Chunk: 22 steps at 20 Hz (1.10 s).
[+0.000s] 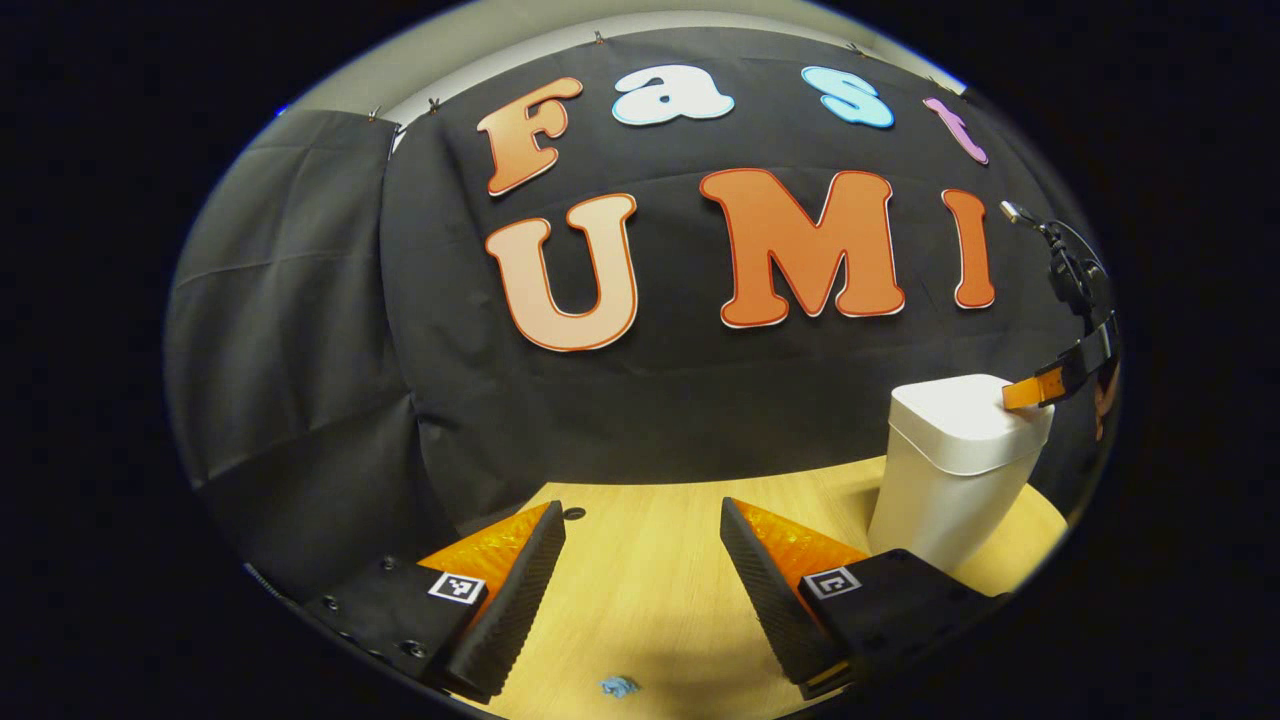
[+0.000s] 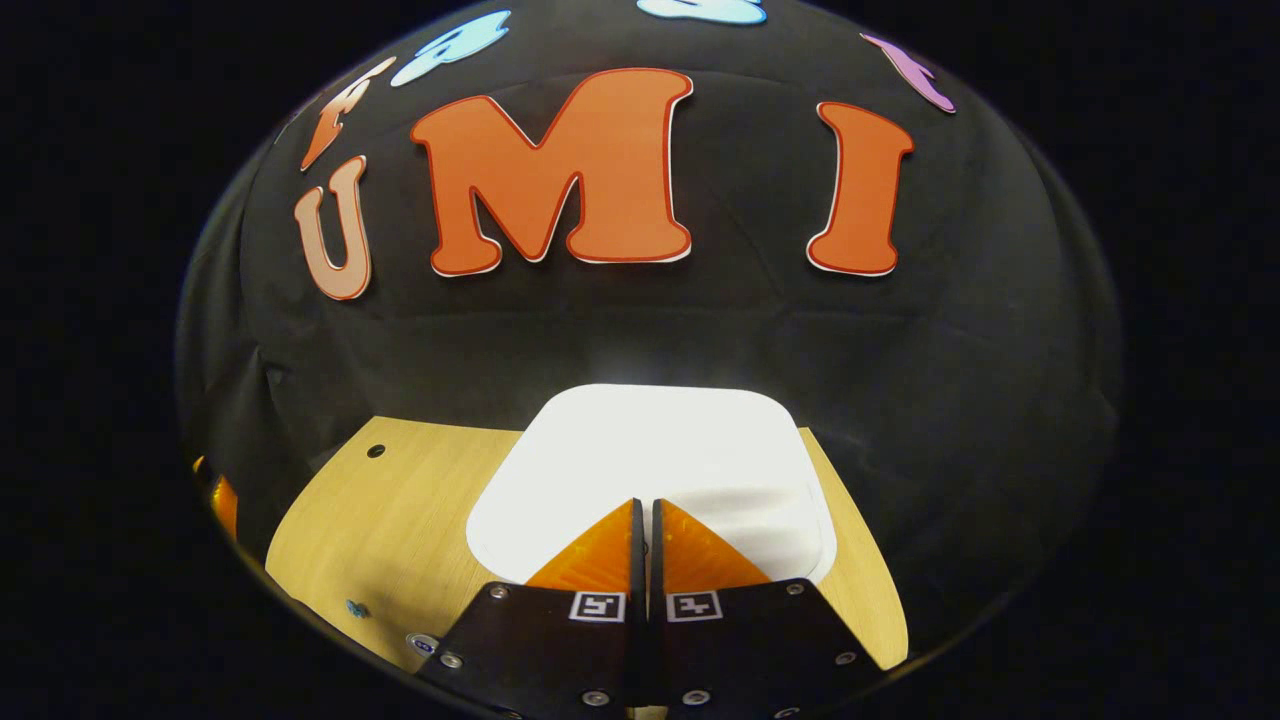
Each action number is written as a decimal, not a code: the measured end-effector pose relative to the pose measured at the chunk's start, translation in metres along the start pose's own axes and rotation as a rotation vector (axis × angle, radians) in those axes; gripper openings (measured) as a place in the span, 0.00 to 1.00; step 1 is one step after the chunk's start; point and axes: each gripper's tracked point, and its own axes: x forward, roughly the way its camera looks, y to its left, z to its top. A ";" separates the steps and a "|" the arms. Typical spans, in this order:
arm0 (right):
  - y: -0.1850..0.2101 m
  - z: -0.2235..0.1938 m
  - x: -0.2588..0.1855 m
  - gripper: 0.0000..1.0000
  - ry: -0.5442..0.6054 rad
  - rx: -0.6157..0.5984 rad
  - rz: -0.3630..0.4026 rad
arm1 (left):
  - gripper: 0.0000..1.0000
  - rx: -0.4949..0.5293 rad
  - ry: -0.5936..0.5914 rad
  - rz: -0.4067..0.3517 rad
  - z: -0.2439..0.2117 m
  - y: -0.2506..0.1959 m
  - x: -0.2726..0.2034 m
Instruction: Press the lid of the desktop garbage bin to open it, pick up the crumpled paper on the desktop and throw it into the bin, then pick up the pop can on the desktop and drop it into the bin, and finally close the garbage bin lid.
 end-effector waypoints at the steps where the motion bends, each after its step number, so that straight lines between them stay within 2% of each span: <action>1: 0.001 0.001 -0.001 0.01 -0.001 -0.007 0.005 | 0.99 0.000 0.003 -0.002 0.001 -0.005 0.000; 8: 0.004 -0.001 -0.006 0.01 -0.039 -0.064 0.050 | 0.99 0.031 0.039 -0.016 -0.013 -0.043 -0.014; 9: 0.004 0.000 -0.008 0.01 -0.054 -0.076 0.055 | 0.96 0.039 0.029 -0.023 -0.010 -0.046 -0.017; 10: 0.004 0.005 -0.009 0.01 -0.072 -0.083 0.066 | 0.99 0.051 0.013 -0.019 -0.005 -0.047 -0.015; 11: 0.005 0.003 -0.009 0.01 -0.063 -0.072 0.080 | 0.96 0.057 0.010 -0.017 -0.004 -0.046 -0.016; 14: 0.009 0.005 -0.017 0.01 -0.072 -0.023 0.122 | 1.00 0.037 0.005 -0.037 -0.001 -0.055 -0.015; 18: 0.009 0.031 -0.032 0.01 -0.213 -0.036 0.111 | 0.96 0.068 -0.010 -0.055 0.000 -0.048 -0.016; 19: 0.010 0.034 -0.034 0.01 -0.239 -0.035 0.100 | 0.99 0.062 -0.016 -0.055 0.001 -0.044 -0.015; 22: 0.012 0.036 -0.046 0.01 -0.279 -0.059 0.056 | 0.96 0.043 -0.010 -0.072 -0.003 -0.034 -0.008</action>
